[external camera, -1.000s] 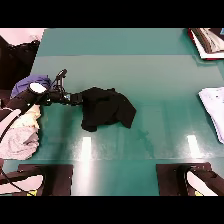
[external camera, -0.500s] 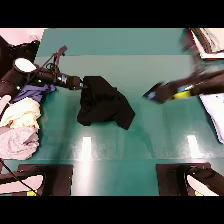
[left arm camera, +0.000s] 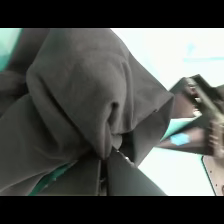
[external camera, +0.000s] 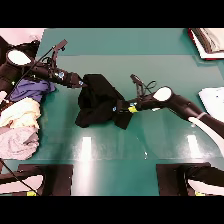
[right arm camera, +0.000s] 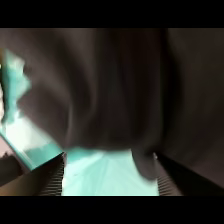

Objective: Fold the shirts.

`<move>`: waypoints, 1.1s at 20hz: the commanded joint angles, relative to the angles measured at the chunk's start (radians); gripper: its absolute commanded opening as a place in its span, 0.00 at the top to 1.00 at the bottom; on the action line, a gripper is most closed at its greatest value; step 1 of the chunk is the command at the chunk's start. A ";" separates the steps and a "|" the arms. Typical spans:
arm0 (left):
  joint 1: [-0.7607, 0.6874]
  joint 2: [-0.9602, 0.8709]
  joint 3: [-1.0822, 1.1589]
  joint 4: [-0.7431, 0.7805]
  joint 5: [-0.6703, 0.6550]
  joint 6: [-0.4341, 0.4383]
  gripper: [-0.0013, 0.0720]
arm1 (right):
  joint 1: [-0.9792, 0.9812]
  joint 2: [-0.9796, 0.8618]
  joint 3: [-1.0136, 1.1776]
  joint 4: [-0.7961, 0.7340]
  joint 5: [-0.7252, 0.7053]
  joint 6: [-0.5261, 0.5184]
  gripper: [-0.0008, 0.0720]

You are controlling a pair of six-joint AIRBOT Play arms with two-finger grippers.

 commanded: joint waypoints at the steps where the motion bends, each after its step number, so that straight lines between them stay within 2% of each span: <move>1: 0.000 0.000 0.003 0.003 -0.015 -0.006 0.95 | 0.033 -0.118 0.089 0.019 -0.042 -0.008 0.57; 2: 0.000 0.000 0.003 0.011 -0.022 -0.007 0.95 | 0.033 -0.129 0.105 -0.001 -0.034 -0.012 0.92; 3: 0.000 0.000 0.009 0.036 -0.034 -0.010 0.95 | 0.028 -0.124 0.111 -0.037 -0.031 -0.017 0.96; 6: 0.001 0.037 0.095 0.255 -0.045 -0.087 0.95 | -0.024 -0.015 0.112 -0.157 0.000 -0.014 0.96; 9: 0.000 0.124 0.274 0.390 -0.046 -0.086 0.95 | -0.145 0.185 0.121 -0.169 0.006 -0.014 0.96; 12: 0.000 0.211 0.492 0.377 -0.048 -0.086 0.95 | -0.277 0.352 0.234 -0.168 0.084 -0.014 0.96; 16: 0.000 0.322 0.699 0.293 -0.051 -0.086 0.95 | -0.365 0.484 0.452 -0.171 0.214 -0.014 0.96; 19: 0.000 0.412 0.734 0.223 -0.050 -0.085 0.95 | -0.390 0.549 0.566 -0.171 0.281 -0.009 0.96; 22: 0.000 0.444 0.731 0.166 -0.070 -0.085 0.95 | -0.415 0.560 0.649 -0.234 0.371 0.076 0.96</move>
